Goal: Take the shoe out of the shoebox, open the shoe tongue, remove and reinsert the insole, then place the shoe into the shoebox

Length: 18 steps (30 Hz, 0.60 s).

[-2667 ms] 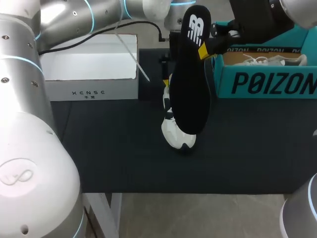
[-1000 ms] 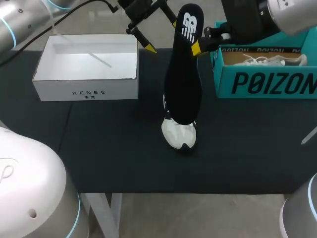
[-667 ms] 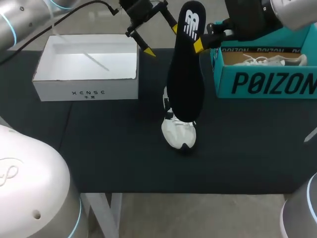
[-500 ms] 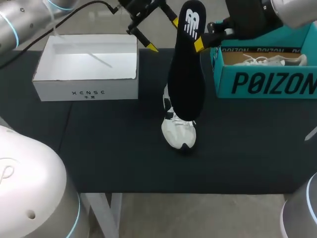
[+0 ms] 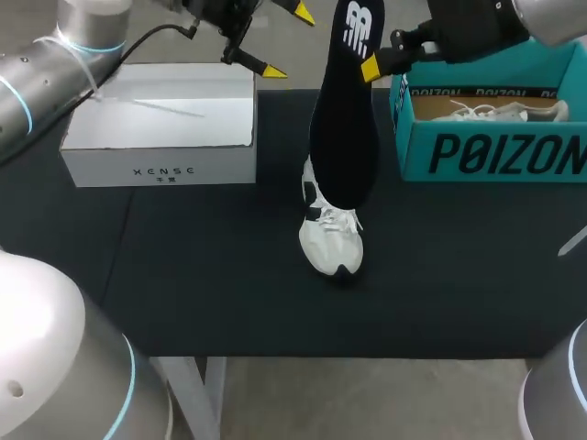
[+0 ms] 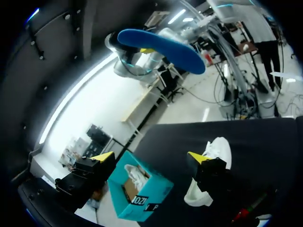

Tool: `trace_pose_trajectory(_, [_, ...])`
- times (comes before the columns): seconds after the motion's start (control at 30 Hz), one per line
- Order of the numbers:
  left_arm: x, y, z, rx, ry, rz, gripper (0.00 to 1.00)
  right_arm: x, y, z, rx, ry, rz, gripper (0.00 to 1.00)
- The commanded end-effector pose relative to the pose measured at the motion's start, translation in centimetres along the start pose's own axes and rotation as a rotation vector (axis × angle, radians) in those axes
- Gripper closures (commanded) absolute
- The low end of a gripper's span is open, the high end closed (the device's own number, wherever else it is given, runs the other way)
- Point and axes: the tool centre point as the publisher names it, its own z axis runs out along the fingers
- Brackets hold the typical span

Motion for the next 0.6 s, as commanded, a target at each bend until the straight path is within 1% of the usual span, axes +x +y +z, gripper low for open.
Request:
trace_pose_trajectory(0.03, [0.9, -1.4, -0.4, -0.036, -0.181, 0.065, 0.0, -0.7, 0.2, 0.4, -0.011, 0.022, 0.001, 1.0])
trace_pose_trajectory(0.07, [0.9, -1.5, -0.4, -0.04, -0.196, 0.075, 0.0, -0.8, 0.3, 0.5, -0.01, 0.025, 0.004, 1.0])
trace_pose_trajectory(0.1, [0.8, -1.9, -0.7, -0.04, -0.243, 0.103, 0.0, -1.0, 0.4, 0.5, -0.018, 0.033, 0.008, 1.0])
trace_pose_trajectory(0.13, [0.8, -2.2, -0.8, -0.058, -0.25, 0.116, 0.0, -1.1, 0.4, 0.5, -0.028, 0.04, 0.015, 1.0])
trace_pose_trajectory(0.2, [0.9, -2.7, -1.0, -0.081, -0.301, 0.166, 0.0, -1.3, 0.5, 0.5, -0.044, 0.052, 0.026, 1.0])
trace_pose_trajectory(0.23, [1.0, -3.2, -1.0, -0.088, -0.319, 0.192, 0.0, -1.6, 0.5, 0.5, -0.066, 0.072, 0.041, 1.0])
trace_pose_trajectory(0.37, [1.2, -4.1, -1.2, -0.081, -0.389, 0.253, 0.0, -2.6, 0.7, 0.5, -0.086, 0.119, 0.076, 1.0])
trace_pose_trajectory(0.4, [1.3, -4.4, -1.3, -0.07, -0.423, 0.271, 0.0, -3.0, 0.8, 0.4, -0.096, 0.136, 0.097, 1.0])
trace_pose_trajectory(0.53, [1.3, -4.8, -1.2, -0.053, -0.44, 0.293, 0.0, -4.3, 1.0, 0.1, -0.116, 0.185, 0.138, 1.0])
trace_pose_trajectory(0.6, [1.3, -4.9, -1.2, -0.058, -0.447, 0.3, 0.0, -4.7, 1.2, -0.1, -0.121, 0.195, 0.138, 1.0])
